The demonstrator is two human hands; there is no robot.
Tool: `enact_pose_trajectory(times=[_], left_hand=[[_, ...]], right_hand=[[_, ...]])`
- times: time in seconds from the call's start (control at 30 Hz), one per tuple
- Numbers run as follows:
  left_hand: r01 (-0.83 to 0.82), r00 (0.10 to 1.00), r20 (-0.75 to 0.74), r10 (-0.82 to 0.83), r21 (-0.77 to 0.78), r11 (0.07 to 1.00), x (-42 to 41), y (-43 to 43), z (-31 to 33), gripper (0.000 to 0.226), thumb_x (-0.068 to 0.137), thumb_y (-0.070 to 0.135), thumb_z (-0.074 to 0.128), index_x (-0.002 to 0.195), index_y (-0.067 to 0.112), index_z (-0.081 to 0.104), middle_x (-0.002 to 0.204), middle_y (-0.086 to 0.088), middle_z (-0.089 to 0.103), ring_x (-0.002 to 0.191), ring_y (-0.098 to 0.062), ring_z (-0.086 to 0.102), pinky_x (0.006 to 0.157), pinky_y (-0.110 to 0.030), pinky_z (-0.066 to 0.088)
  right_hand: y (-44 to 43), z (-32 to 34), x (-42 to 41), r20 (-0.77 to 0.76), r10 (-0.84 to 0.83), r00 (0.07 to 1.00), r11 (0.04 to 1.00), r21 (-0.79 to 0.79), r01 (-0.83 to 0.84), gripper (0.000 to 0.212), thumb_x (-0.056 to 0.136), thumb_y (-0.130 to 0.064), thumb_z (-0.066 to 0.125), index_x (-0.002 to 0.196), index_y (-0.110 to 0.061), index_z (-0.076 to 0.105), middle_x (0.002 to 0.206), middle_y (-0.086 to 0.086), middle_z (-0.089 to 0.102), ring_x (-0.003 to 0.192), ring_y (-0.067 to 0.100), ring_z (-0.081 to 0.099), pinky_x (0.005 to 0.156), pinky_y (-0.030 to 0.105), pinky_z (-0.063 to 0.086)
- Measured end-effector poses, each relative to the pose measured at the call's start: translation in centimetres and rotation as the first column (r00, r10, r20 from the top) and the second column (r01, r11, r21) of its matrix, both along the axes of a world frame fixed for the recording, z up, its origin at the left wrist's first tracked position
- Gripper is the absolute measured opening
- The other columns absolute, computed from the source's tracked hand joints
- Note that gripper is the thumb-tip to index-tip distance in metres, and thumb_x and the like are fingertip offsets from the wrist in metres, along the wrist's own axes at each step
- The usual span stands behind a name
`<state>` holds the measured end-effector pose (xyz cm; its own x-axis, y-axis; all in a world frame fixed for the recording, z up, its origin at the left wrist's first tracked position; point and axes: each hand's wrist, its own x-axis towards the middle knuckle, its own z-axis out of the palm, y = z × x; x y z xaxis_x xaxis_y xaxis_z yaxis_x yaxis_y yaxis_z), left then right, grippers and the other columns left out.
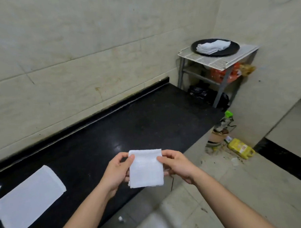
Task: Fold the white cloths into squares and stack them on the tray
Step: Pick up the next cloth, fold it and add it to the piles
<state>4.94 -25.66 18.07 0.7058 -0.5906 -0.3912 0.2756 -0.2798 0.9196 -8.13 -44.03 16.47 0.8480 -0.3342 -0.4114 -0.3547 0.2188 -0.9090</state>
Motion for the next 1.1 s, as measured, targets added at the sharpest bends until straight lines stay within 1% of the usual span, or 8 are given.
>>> enact_pose_trajectory(times=[0.13,0.23,0.37,0.43,0.53,0.73,0.9,1.1], left_hand=[[0.075,0.996,-0.038,-0.076,-0.037,0.997,-5.7,-7.2,0.2,0.019,0.096,0.017,0.063,0.112,0.008,0.059,0.079,-0.009,0.072,0.060,-0.017,0.060,0.053,-0.029,0.050],[0.163,0.981,-0.092,-0.168,-0.055,0.985,-9.1,-11.9,-0.1,0.034,0.090,0.005,0.067,0.120,0.013,0.057,0.101,-0.016,0.074,0.082,-0.029,0.067,0.070,-0.039,0.051],[0.218,0.971,-0.093,-0.222,-0.048,0.975,-12.5,-17.8,-1.1,0.042,0.088,-0.002,0.067,0.123,0.017,0.056,0.105,-0.014,0.074,0.085,-0.028,0.070,0.064,-0.033,0.053],[0.230,0.967,-0.103,-0.234,-0.043,0.972,-13.4,-20.0,-1.6,0.041,0.088,-0.001,0.067,0.124,0.015,0.057,0.105,-0.013,0.074,0.087,-0.029,0.070,0.068,-0.035,0.052],[0.264,0.957,-0.118,-0.266,-0.030,0.964,-14.0,-23.9,-2.4,0.036,0.089,-0.001,0.066,0.121,0.013,0.060,0.105,-0.013,0.075,0.081,-0.025,0.071,0.063,-0.032,0.053],[0.301,0.947,-0.105,-0.302,-0.032,0.953,-12.0,-32.9,-3.4,0.037,0.089,0.001,0.067,0.122,0.016,0.061,0.105,-0.014,0.074,0.089,-0.033,0.072,0.074,-0.044,0.056],[0.305,0.940,-0.127,-0.318,-0.108,0.946,-8.1,-44.1,-3.5,0.034,0.089,-0.002,0.066,0.120,0.011,0.062,0.105,-0.017,0.074,0.075,-0.025,0.071,0.061,-0.038,0.059],[0.357,0.915,-0.137,-0.380,-0.167,0.919,-2.6,-56.8,0.5,0.032,0.089,0.003,0.066,0.120,0.008,0.064,0.107,-0.013,0.074,0.086,-0.029,0.072,0.069,-0.039,0.060]], right_hand=[[-6.6,0.3,-6.5,0.001,-0.059,0.998,0.997,-0.043,0.059,0.019,0.102,-0.024,0.053,0.115,-0.020,0.067,0.096,0.002,0.071,0.076,0.014,0.063,0.064,0.027,0.057],[-10.8,-0.1,-10.9,-0.008,-0.149,0.989,0.989,-0.014,0.149,0.025,0.104,-0.031,0.047,0.119,-0.024,0.066,0.099,0.002,0.071,0.075,0.017,0.065,0.068,0.034,0.059],[-15.8,-1.4,-15.6,-0.018,-0.190,0.982,0.981,0.039,0.190,0.027,0.101,-0.028,0.055,0.127,-0.024,0.060,0.106,0.005,0.070,0.086,0.022,0.069,0.087,0.048,0.056],[-17.8,-2.4,-17.1,-0.011,-0.176,0.984,0.982,0.064,0.176,0.052,0.086,-0.014,0.073,0.134,-0.020,0.055,0.108,0.009,0.071,0.097,0.025,0.070,0.092,0.052,0.053],[-21.0,-3.9,-18.5,-0.017,-0.202,0.979,0.975,0.086,0.203,0.073,0.071,-0.004,0.076,0.138,-0.019,0.052,0.112,0.013,0.070,0.104,0.026,0.070,0.089,0.048,0.058],[-28.9,-4.0,-17.4,0.013,-0.279,0.960,0.960,0.039,0.278,0.058,0.085,0.010,0.066,0.129,-0.027,0.053,0.095,0.002,0.069,0.090,0.014,0.070,0.068,0.029,0.057],[-40.1,-2.6,-13.9,0.052,-0.294,0.954,0.952,-0.072,0.298,0.058,0.085,0.012,0.065,0.129,-0.024,0.055,0.092,0.003,0.069,0.092,0.018,0.069,0.082,0.039,0.056],[-53.4,3.0,-9.0,0.011,-0.245,0.969,0.951,-0.191,0.243,0.062,0.085,0.002,0.071,0.139,-0.020,0.051,0.101,0.010,0.070,0.090,0.019,0.070,0.069,0.033,0.056]])
